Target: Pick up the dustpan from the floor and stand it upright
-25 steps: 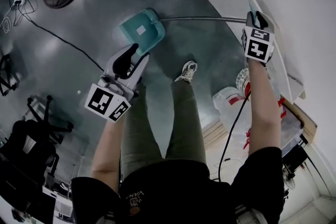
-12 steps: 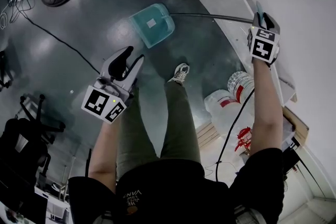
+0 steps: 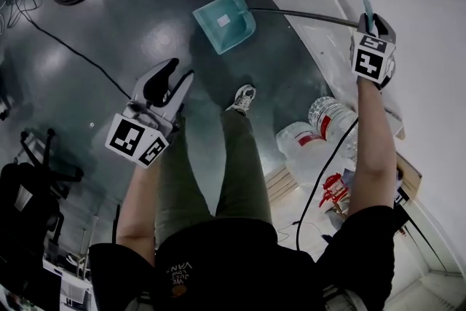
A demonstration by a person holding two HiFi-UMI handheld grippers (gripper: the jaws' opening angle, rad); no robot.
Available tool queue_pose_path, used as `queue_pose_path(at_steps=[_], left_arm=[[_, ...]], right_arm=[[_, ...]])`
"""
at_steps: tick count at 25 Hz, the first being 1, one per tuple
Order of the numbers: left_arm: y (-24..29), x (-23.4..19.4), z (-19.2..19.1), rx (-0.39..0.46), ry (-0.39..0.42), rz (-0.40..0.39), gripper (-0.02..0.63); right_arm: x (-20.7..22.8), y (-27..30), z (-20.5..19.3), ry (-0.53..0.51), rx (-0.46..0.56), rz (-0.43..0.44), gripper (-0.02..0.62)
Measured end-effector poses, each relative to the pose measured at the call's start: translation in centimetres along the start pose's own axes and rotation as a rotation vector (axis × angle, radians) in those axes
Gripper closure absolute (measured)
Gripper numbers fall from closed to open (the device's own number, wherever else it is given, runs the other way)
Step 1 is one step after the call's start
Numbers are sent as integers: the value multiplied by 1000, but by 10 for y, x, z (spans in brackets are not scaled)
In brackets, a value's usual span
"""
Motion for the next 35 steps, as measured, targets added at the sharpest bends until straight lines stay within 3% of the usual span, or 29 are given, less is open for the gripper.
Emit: queue_pose_path(at_steps=[19, 25, 29, 35], left_arm=[[-16, -3, -10, 0, -15, 18, 433], [-19, -8, -11, 1, -19, 24, 433], [-19, -9, -8, -2, -23, 23, 433], [-21, -3, 10, 11, -9, -7, 433]], right_arm=[[22, -5, 0, -13, -18, -80, 497], [12, -9, 4, -72, 18, -97, 495], [-3, -16, 6, -72, 60, -64, 494], [-31, -42, 11, 11, 93, -2, 488]])
Point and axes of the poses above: the fingertips, and each gripper's own axes: y forward along the fingers, x to its right, z out of its top, the point moved 6 cm from there along -y, backward along the fingers, and after that the axes turned 8 degrees about z, right-handed, at the moved point
